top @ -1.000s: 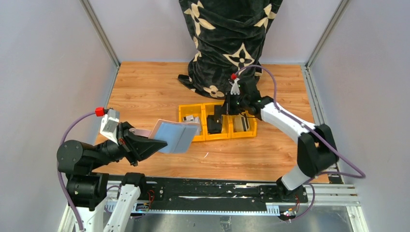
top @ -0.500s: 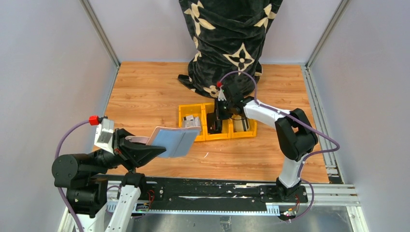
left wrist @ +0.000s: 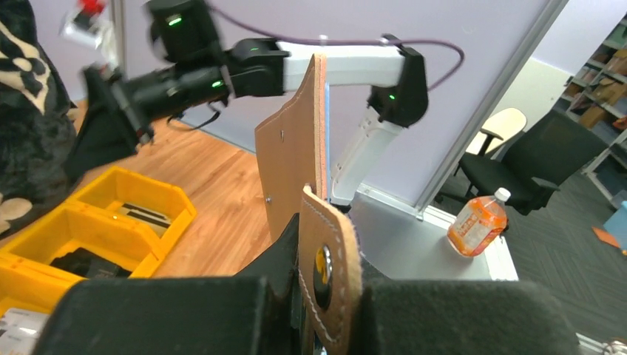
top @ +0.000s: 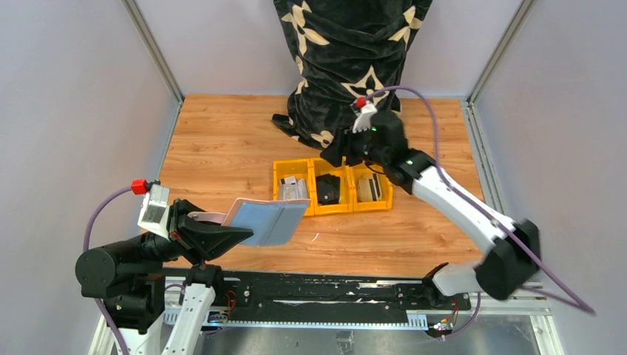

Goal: Take the credit cards out of the card holder
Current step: Place the credit card in the storage box, then remove the credit card from the card holder.

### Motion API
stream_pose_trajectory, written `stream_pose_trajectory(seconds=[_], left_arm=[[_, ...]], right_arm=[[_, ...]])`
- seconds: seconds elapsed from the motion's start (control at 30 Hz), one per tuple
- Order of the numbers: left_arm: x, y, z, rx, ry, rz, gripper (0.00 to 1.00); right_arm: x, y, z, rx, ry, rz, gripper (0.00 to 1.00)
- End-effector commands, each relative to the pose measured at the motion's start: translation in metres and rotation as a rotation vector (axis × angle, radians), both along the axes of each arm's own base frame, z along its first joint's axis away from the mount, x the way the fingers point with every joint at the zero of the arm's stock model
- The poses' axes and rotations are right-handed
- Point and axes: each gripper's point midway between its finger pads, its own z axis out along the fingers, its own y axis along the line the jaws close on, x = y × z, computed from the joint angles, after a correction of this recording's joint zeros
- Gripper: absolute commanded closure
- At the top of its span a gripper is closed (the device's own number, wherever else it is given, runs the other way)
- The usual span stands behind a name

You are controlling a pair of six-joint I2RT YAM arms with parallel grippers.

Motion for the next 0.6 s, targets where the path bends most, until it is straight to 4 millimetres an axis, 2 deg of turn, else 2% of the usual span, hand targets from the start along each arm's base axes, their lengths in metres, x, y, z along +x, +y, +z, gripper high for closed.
stream_pose_trajectory(seconds=[0.0, 0.07, 0.13, 0.23, 0.3, 0.47, 0.57], left_arm=[[-0.003, -0.002, 0.006, -0.03, 0.006, -0.038, 1.0], [-0.004, -0.002, 0.01, -0.041, 0.002, -0.041, 1.0], [-0.007, -0.002, 0.013, -0.044, -0.009, -0.051, 1.0], [-0.012, -0.002, 0.018, -0.048, -0.019, -0.06, 1.0], [-0.017, -0.002, 0.021, -0.046, -0.036, -0.064, 1.0], [-0.024, -0.002, 0.024, -0.051, -0.044, -0.067, 1.0], [-0.026, -0.002, 0.026, -0.052, -0.052, -0.066, 1.0]], right_arm=[[-0.054, 0.005, 0.079, 0.224, -0.149, 0.164, 0.36], [-0.089, 0.011, 0.116, 0.392, -0.23, 0.296, 0.29], [-0.128, 0.012, 0.141, 0.535, -0.297, 0.424, 0.26], [-0.191, 0.011, 0.164, 0.663, -0.453, 0.61, 0.25], [-0.225, 0.014, 0.168, 0.684, -0.541, 0.713, 0.24], [-0.276, 0.024, 0.185, 0.763, -0.625, 0.863, 0.23], [-0.289, 0.029, 0.194, 0.801, -0.634, 0.902, 0.25]])
